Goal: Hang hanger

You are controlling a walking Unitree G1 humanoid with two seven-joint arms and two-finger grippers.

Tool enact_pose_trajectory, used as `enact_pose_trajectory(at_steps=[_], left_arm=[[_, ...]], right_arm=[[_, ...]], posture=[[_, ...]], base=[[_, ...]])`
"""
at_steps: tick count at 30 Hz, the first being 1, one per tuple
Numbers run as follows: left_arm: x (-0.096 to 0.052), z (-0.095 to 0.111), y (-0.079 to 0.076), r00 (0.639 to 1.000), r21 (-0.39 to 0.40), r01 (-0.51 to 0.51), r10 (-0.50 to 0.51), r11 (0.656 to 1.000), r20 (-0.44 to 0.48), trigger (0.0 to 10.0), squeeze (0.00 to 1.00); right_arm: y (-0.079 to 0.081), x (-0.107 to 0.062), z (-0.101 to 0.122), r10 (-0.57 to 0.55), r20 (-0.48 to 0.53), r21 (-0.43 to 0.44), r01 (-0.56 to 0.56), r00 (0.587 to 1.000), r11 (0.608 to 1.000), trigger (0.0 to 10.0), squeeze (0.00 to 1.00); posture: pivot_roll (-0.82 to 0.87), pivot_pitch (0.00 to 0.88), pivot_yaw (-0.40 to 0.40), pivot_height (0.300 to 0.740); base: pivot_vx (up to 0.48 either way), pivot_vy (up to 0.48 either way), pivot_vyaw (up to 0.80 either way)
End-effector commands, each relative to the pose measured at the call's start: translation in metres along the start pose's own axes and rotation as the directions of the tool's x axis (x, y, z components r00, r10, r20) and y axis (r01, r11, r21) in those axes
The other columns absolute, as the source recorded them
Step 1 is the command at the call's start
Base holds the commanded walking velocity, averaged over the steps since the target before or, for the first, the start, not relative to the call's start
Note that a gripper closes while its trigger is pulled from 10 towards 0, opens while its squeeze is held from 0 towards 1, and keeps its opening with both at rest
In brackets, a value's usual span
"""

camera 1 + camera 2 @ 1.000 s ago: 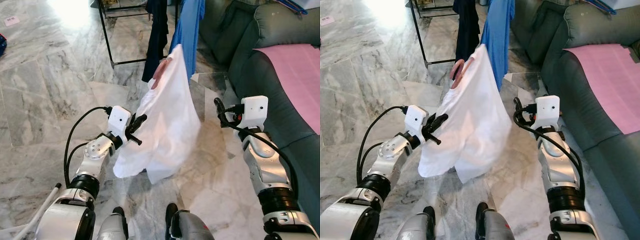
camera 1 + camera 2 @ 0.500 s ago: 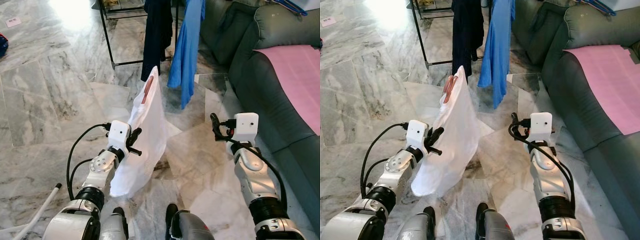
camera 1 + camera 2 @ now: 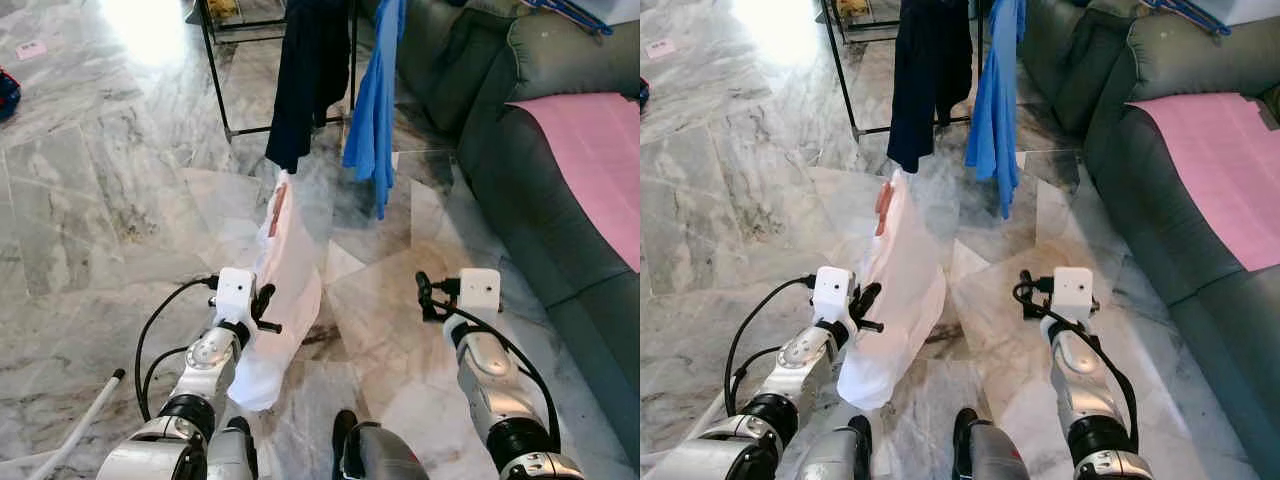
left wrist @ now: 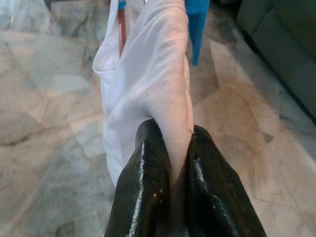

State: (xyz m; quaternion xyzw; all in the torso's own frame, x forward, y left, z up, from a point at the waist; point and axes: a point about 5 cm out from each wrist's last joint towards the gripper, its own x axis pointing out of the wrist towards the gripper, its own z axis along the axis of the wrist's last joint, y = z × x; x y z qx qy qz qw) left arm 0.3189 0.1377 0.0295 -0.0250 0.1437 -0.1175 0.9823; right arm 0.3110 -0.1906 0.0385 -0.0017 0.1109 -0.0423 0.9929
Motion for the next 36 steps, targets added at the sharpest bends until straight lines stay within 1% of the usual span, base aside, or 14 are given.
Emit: enact_pose_trajectory(at_steps=[1, 2, 3, 4, 5, 10, 11, 17, 18, 22, 25, 30, 32, 36], left_arm=[[-0.004, -0.011, 0.002, 0.999, -0.033, -0.025, 0.024, 0.999, -0.041, 10.0, 0.00], [-0.004, -0.011, 0.002, 0.999, -0.033, -0.025, 0.024, 0.999, -0.041, 10.0, 0.00], [-0.007, -0.018, 0.007, 0.995, -0.030, -0.055, 0.052, 0.998, -0.079, 10.0, 0.00], [-0.008, -0.020, 0.008, 0.994, -0.025, -0.065, 0.063, 0.998, -0.093, 10.0, 0.00], [-0.010, -0.023, 0.010, 0.991, -0.020, -0.077, 0.075, 0.997, -0.109, 10.0, 0.00], [-0.011, -0.026, 0.011, 0.987, -0.015, -0.094, 0.092, 0.995, -0.135, 10.0, 0.00], [-0.011, -0.027, 0.010, 0.985, -0.007, -0.097, 0.095, 0.995, -0.147, 10.0, 0.00], [-0.011, -0.029, 0.008, 0.984, 0.004, -0.080, 0.080, 0.997, -0.158, 10.0, 0.00], [-0.011, -0.030, 0.008, 0.983, 0.003, -0.075, 0.074, 0.997, -0.166, 10.0, 0.00], [-0.013, -0.033, 0.008, 0.982, -0.002, -0.072, 0.070, 0.997, -0.177, 10.0, 0.00], [-0.013, -0.033, 0.009, 0.982, 0.001, -0.068, 0.067, 0.998, -0.176, 10.0, 0.00], [-0.014, -0.034, 0.008, 0.982, -0.006, -0.066, 0.064, 0.998, -0.177, 10.0, 0.00], [-0.014, -0.035, 0.008, 0.981, -0.014, -0.070, 0.066, 0.997, -0.181, 10.0, 0.00], [-0.014, -0.035, 0.008, 0.981, -0.026, -0.076, 0.070, 0.997, -0.183, 10.0, 0.00]], right_arm=[[-0.006, -0.004, -0.012, -0.031, -0.044, 0.027, 0.032, 0.999, 0.999, 10.0, 0.00], [-0.006, -0.004, -0.012, -0.031, -0.044, 0.027, 0.032, 0.999, 0.999, 10.0, 0.00], [-0.006, -0.006, -0.018, -0.028, -0.074, 0.015, 0.029, 0.997, 0.999, 10.0, 0.00], [-0.006, -0.006, -0.021, -0.024, -0.084, 0.003, 0.025, 0.996, 1.000, 10.0, 0.00], [-0.005, -0.007, -0.023, -0.019, -0.096, -0.004, 0.019, 0.995, 1.000, 10.0, 0.00], [-0.002, -0.006, -0.024, -0.007, -0.106, -0.006, 0.006, 0.994, 1.000, 10.0, 0.00], [0.003, -0.004, -0.023, 0.010, -0.103, -0.007, -0.010, 0.995, 1.000, 10.0, 0.00], [0.012, -0.003, -0.022, 0.034, -0.098, 0.000, -0.034, 0.995, 0.999, 10.0, 0.00], [0.018, -0.004, -0.024, 0.045, -0.099, 0.006, -0.045, 0.994, 0.999, 10.0, 0.00], [0.030, -0.007, -0.029, 0.078, -0.105, 0.011, -0.078, 0.991, 0.997, 10.0, 0.00], [0.034, -0.008, -0.029, 0.086, -0.092, 0.021, -0.085, 0.992, 0.996, 10.0, 0.00], [0.037, -0.008, -0.026, 0.097, -0.063, 0.027, -0.095, 0.993, 0.995, 10.0, 0.00], [0.036, -0.008, -0.027, 0.094, -0.064, 0.022, -0.092, 0.994, 0.995, 10.0, 0.00], [0.032, -0.008, -0.027, 0.084, -0.066, 0.019, -0.083, 0.994, 0.996, 10.0, 0.00]], posture=[[-0.04, 0.170, -0.040, 0.740], [-0.04, 0.170, -0.040, 0.740], [-0.04, 0.149, -0.043, 0.740], [-0.04, 0.149, -0.043, 0.740], [-0.03, 0.129, -0.046, 0.740], [-0.03, 0.099, -0.048, 0.740], [-0.02, 0.080, -0.046, 0.740], [-0.02, 0.063, -0.045, 0.740], [-0.01, 0.043, -0.041, 0.740], [-0.01, 0.035, -0.036, 0.740], [-0.01, 0.037, -0.030, 0.740], [-0.01, 0.051, -0.022, 0.740], [-0.02, 0.053, -0.021, 0.740], [-0.02, 0.058, -0.022, 0.740]], base=[[0.000, 0.000, 0.00], [0.000, 0.000, 0.00], [0.000, 0.000, 0.00], [0.000, 0.000, 0.00], [0.000, 0.000, 0.00], [0.000, 0.000, 0.00], [0.000, 0.000, 0.00], [0.000, 0.000, 0.00], [0.000, 0.000, 0.00], [0.000, 0.000, 0.00], [0.000, 0.000, 0.00], [0.000, 0.000, 0.00], [0.000, 0.000, 0.00], [0.000, 0.000, 0.63]])
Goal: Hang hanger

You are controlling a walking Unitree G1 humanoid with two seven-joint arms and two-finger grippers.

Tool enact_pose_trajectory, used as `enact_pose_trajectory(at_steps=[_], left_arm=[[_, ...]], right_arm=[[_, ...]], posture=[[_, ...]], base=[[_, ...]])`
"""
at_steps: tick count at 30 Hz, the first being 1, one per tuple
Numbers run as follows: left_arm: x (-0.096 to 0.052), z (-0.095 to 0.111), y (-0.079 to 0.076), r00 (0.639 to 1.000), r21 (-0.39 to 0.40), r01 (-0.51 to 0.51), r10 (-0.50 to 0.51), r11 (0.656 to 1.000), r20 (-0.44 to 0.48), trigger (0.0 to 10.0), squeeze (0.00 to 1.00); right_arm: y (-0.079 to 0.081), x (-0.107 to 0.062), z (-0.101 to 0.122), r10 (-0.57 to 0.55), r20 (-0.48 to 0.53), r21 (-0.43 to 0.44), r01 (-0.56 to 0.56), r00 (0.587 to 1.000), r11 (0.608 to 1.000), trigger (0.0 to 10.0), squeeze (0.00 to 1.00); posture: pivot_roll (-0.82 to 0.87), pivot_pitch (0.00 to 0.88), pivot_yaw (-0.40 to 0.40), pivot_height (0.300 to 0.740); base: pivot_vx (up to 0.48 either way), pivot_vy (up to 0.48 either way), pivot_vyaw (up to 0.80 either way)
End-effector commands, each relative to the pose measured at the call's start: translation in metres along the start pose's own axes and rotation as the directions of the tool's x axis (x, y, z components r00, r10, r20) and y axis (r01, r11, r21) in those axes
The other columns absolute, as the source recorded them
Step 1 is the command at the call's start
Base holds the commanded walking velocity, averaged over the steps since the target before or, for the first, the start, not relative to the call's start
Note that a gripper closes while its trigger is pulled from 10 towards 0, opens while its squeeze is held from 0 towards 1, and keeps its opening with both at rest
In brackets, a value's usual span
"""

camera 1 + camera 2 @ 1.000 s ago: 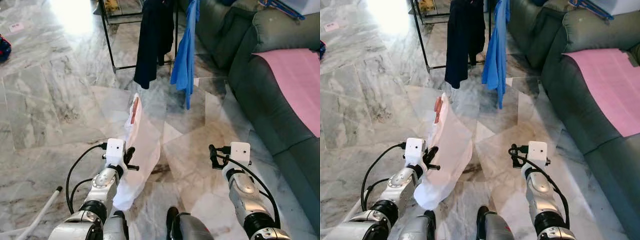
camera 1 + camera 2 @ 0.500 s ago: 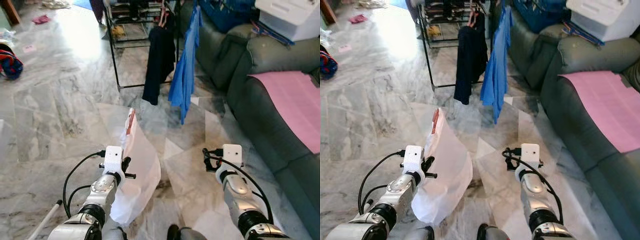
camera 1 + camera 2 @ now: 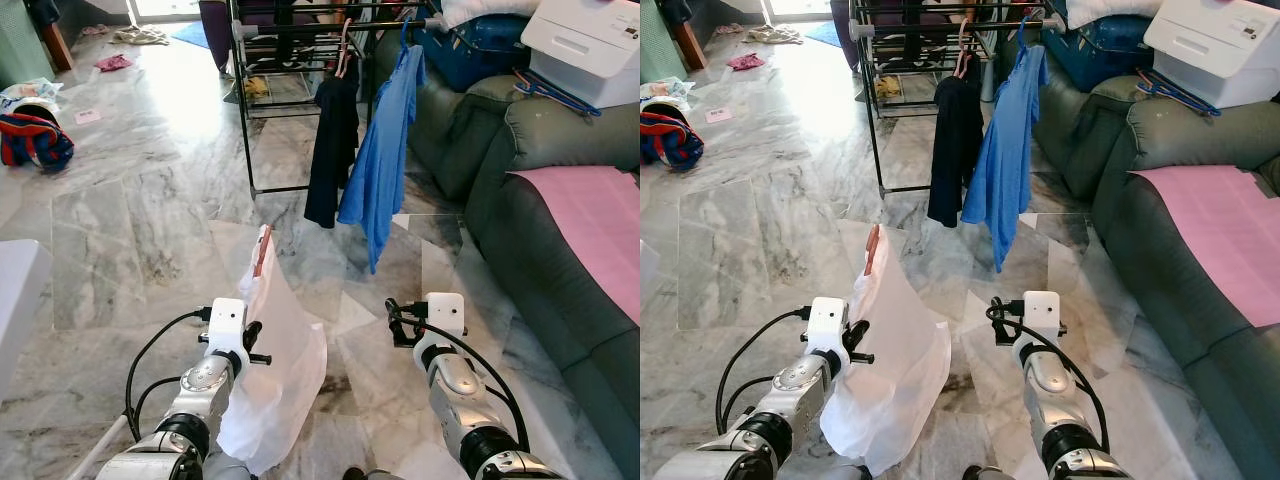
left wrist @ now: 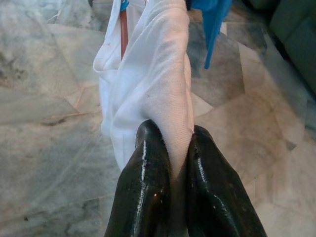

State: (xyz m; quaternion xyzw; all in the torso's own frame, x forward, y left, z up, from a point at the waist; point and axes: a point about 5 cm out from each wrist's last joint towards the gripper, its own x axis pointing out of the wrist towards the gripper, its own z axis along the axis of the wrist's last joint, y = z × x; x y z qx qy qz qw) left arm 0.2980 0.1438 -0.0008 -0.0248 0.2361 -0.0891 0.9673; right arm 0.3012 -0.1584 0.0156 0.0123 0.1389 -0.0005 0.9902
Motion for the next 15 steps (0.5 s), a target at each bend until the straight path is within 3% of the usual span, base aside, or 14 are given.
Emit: enact_pose_trajectory(at_steps=[1, 10, 15], left_arm=[[-0.0012, -0.0007, 0.0045, 1.000, -0.004, -0.016, 0.016, 1.000, 0.001, 10.0, 0.00], [-0.0025, -0.0052, 0.0044, 1.000, -0.014, -0.022, 0.022, 1.000, -0.014, 10.0, 0.00], [-0.0032, -0.0069, 0.0051, 1.000, -0.012, -0.024, 0.024, 1.000, -0.020, 10.0, 0.00]], right_arm=[[-0.0004, -0.0009, -0.0026, -0.004, -0.010, 0.000, 0.004, 1.000, 1.000, 10.0, 0.00], [-0.0052, -0.0009, -0.0029, -0.013, -0.015, 0.006, 0.013, 1.000, 1.000, 10.0, 0.00], [-0.0050, -0.0012, -0.0035, -0.013, -0.017, 0.011, 0.013, 1.000, 1.000, 10.0, 0.00]], posture=[[-0.02, 0.059, -0.026, 0.740], [-0.02, 0.066, -0.029, 0.740], [-0.02, 0.068, -0.026, 0.740]], base=[[0.000, 0.000, 0.80], [0.000, 0.000, 0.79], [0.000, 0.000, 0.00]])
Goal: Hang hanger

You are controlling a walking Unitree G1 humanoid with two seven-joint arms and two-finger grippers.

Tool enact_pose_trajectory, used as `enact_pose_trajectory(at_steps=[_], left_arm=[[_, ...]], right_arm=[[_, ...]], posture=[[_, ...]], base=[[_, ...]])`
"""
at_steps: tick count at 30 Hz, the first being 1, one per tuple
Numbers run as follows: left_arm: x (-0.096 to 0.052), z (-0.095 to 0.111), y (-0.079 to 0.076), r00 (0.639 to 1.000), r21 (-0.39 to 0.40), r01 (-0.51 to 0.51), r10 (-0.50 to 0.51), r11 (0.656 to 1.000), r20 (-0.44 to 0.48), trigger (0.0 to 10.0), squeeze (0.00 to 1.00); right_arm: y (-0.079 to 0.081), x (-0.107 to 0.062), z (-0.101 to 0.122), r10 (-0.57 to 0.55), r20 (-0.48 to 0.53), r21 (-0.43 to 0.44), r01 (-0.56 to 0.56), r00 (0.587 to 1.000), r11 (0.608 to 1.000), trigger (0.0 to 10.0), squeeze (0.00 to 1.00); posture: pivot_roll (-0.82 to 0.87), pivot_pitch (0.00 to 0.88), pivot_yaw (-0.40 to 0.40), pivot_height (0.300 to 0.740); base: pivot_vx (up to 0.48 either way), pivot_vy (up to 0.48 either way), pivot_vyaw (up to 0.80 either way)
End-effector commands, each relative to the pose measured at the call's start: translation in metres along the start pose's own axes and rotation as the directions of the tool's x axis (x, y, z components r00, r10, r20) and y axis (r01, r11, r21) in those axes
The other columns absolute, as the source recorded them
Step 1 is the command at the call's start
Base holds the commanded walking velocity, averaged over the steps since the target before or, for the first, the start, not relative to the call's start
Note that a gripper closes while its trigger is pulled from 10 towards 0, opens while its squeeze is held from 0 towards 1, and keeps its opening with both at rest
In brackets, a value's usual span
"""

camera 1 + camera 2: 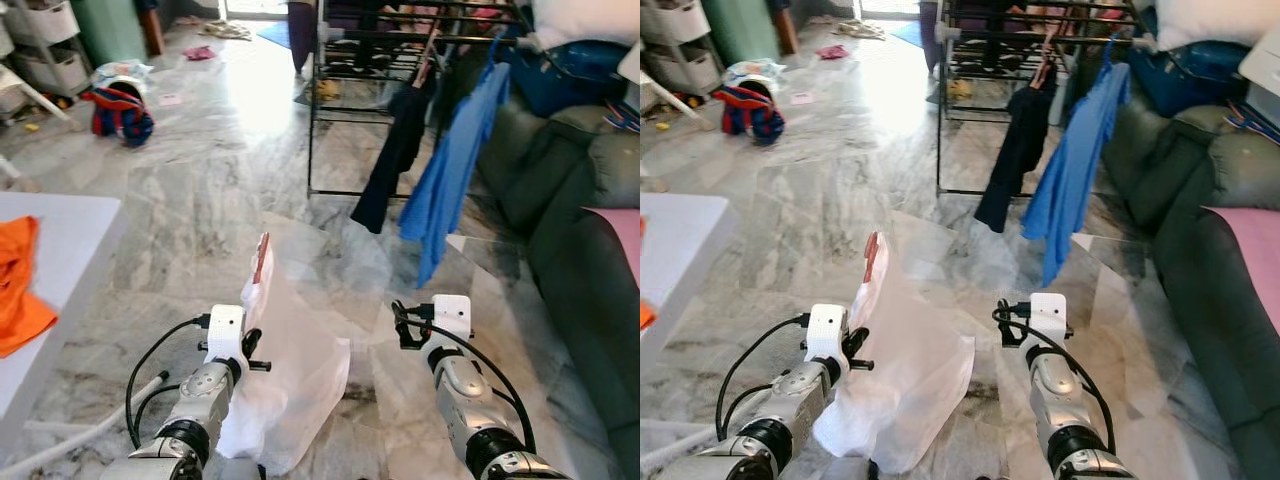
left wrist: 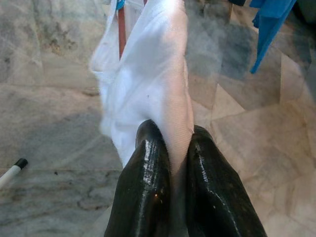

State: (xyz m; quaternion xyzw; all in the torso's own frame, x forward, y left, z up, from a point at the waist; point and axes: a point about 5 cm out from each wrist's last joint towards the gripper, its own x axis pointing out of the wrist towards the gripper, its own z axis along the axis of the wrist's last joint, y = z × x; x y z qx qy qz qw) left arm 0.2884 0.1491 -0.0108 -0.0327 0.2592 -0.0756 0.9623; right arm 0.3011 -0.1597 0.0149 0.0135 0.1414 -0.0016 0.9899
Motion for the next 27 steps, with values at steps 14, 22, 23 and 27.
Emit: enact_pose_trajectory(at_steps=[14, 22, 23, 27], left_arm=[[0.0013, 0.0055, -0.0013, 1.000, 0.025, 0.016, -0.016, 1.000, 0.020, 10.0, 0.00], [0.0006, 0.0041, 0.0007, 1.000, 0.020, 0.014, -0.015, 1.000, 0.014, 10.0, 0.00], [0.0006, 0.0041, 0.0009, 1.000, 0.022, 0.014, -0.014, 1.000, 0.012, 10.0, 0.00], [0.0003, 0.0034, 0.0014, 1.000, 0.026, 0.013, -0.014, 1.000, 0.011, 10.0, 0.00]], right_arm=[[-0.0059, -0.0026, -0.0057, -0.022, -0.022, 0.012, 0.023, 1.000, 1.000, 10.0, 0.00], [-0.0051, -0.0026, -0.0059, -0.023, -0.023, 0.015, 0.023, 0.999, 1.000, 10.0, 0.00], [-0.0051, -0.0026, -0.0060, -0.023, -0.023, 0.015, 0.024, 0.999, 1.000, 10.0, 0.00], [-0.0046, -0.0031, -0.0073, -0.021, -0.028, 0.013, 0.021, 0.999, 1.000, 10.0, 0.00]], posture=[[-0.03, 0.074, -0.022, 0.740], [-0.03, 0.076, -0.017, 0.740], [-0.03, 0.075, -0.016, 0.740], [-0.03, 0.076, -0.016, 0.740]], base=[[0.059, 0.000, 0.00], [0.310, 0.000, 0.00], [0.435, 0.000, 0.00], [0.430, 0.000, 0.00]])
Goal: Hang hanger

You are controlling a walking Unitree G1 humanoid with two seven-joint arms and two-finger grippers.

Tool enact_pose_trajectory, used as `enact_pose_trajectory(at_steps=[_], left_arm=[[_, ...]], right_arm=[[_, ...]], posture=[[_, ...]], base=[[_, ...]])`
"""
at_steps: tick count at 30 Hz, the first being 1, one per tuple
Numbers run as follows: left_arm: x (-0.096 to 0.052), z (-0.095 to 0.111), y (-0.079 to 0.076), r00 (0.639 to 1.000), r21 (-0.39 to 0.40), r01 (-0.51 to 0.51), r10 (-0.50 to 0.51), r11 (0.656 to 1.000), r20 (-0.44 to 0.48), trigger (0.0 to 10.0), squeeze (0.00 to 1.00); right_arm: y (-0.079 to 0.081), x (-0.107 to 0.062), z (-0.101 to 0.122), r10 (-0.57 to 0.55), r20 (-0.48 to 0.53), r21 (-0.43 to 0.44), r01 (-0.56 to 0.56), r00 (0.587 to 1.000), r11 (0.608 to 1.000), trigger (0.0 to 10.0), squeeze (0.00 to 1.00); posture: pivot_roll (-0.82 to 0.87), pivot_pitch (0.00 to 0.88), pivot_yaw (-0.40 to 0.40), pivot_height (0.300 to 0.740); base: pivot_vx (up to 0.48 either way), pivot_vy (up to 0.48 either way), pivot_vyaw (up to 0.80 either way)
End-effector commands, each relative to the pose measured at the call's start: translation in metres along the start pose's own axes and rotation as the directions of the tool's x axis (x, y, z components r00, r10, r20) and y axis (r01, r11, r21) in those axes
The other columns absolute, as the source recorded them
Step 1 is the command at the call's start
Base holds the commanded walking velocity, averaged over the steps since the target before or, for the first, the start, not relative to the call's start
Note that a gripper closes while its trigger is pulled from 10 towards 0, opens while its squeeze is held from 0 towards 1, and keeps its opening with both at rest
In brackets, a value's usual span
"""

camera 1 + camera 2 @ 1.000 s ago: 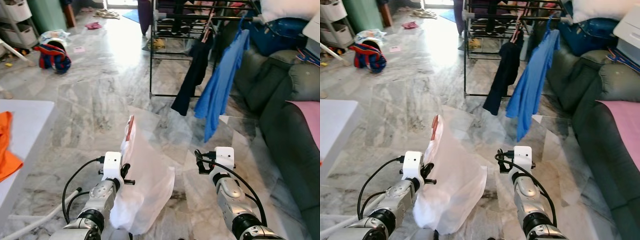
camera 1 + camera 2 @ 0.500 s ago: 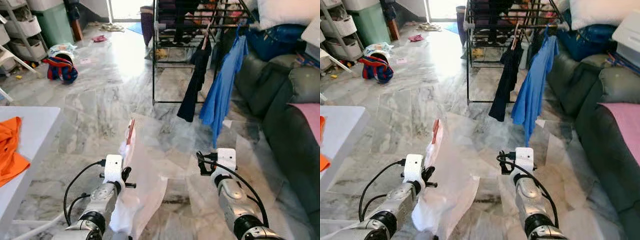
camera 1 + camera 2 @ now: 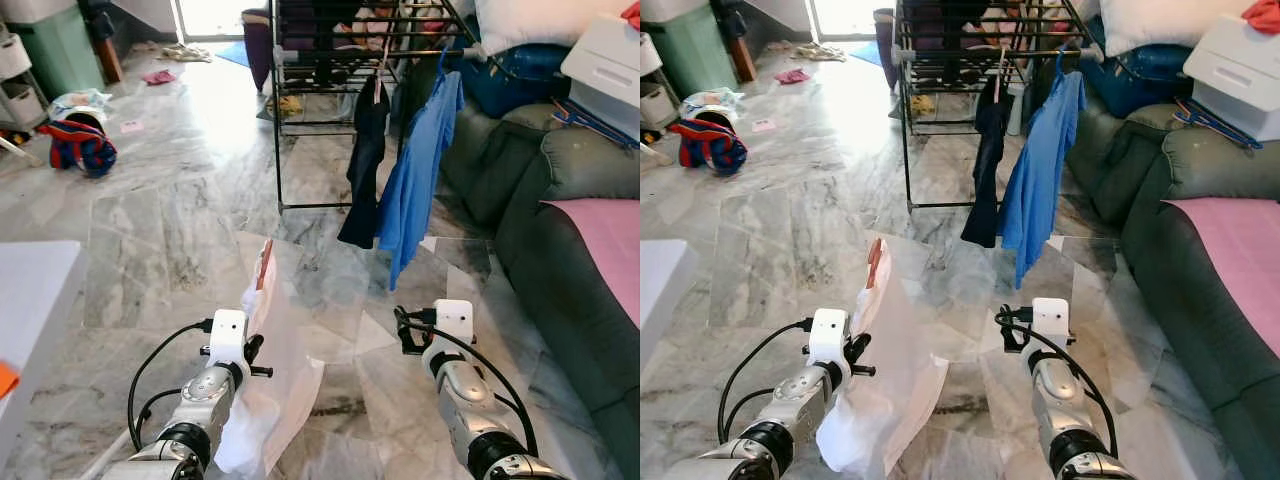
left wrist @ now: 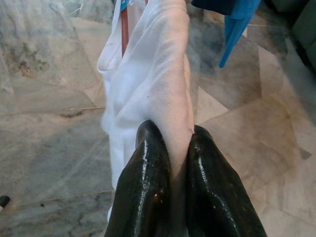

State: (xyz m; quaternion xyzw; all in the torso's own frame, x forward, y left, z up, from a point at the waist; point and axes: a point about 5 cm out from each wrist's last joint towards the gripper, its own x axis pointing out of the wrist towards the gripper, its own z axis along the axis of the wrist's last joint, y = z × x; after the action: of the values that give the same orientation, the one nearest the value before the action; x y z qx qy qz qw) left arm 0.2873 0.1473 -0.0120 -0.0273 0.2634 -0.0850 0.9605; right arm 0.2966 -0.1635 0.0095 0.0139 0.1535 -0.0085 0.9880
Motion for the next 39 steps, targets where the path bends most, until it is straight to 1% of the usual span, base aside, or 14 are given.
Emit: enact_pose_trajectory(at_steps=[1, 5, 11, 14, 25, 39], left_arm=[[0.000, 0.005, 0.003, 1.000, 0.012, -0.003, 0.003, 1.000, 0.020, 10.0, 0.00], [0.000, 0.004, 0.004, 1.000, 0.013, -0.005, 0.004, 1.000, 0.017, 10.0, 0.00], [-0.001, 0.002, 0.005, 1.000, 0.014, -0.010, 0.010, 1.000, 0.010, 10.0, 0.00], [-0.001, 0.001, 0.006, 1.000, 0.011, -0.017, 0.017, 1.000, 0.002, 10.0, 0.00], [-0.002, 0.000, 0.008, 1.000, 0.019, -0.027, 0.027, 0.999, -0.008, 10.0, 0.00], [-0.004, -0.003, 0.014, 0.999, 0.029, -0.049, 0.049, 0.998, -0.016, 10.0, 0.00]], right_arm=[[0.000, 0.000, -0.001, -0.005, -0.004, 0.009, 0.005, 1.000, 1.000, 10.0, 0.00], [0.000, -0.001, -0.002, -0.002, -0.006, 0.006, 0.002, 1.000, 1.000, 10.0, 0.00], [0.000, 0.000, -0.002, 0.001, -0.010, 0.007, -0.001, 1.000, 1.000, 10.0, 0.00], [0.000, 0.000, -0.002, 0.000, -0.011, 0.007, 0.000, 1.000, 1.000, 10.0, 0.00], [0.000, -0.001, -0.003, 0.004, -0.021, 0.003, -0.004, 1.000, 1.000, 10.0, 0.00], [0.004, -0.001, -0.006, 0.024, -0.034, 0.001, -0.024, 0.999, 1.000, 10.0, 0.00]], posture=[[-0.03, 0.076, -0.016, 0.740], [-0.03, 0.076, -0.016, 0.740], [-0.03, 0.076, -0.016, 0.740], [-0.03, 0.076, -0.016, 0.740], [-0.02, 0.073, -0.018, 0.740], [-0.01, 0.072, -0.017, 0.740]], base=[[0.431, 0.000, 0.00], [0.416, 0.000, 0.20], [0.394, 0.000, 0.57], [0.350, 0.000, 0.00], [0.000, 0.000, 0.00], [0.000, 0.000, 0.00]])
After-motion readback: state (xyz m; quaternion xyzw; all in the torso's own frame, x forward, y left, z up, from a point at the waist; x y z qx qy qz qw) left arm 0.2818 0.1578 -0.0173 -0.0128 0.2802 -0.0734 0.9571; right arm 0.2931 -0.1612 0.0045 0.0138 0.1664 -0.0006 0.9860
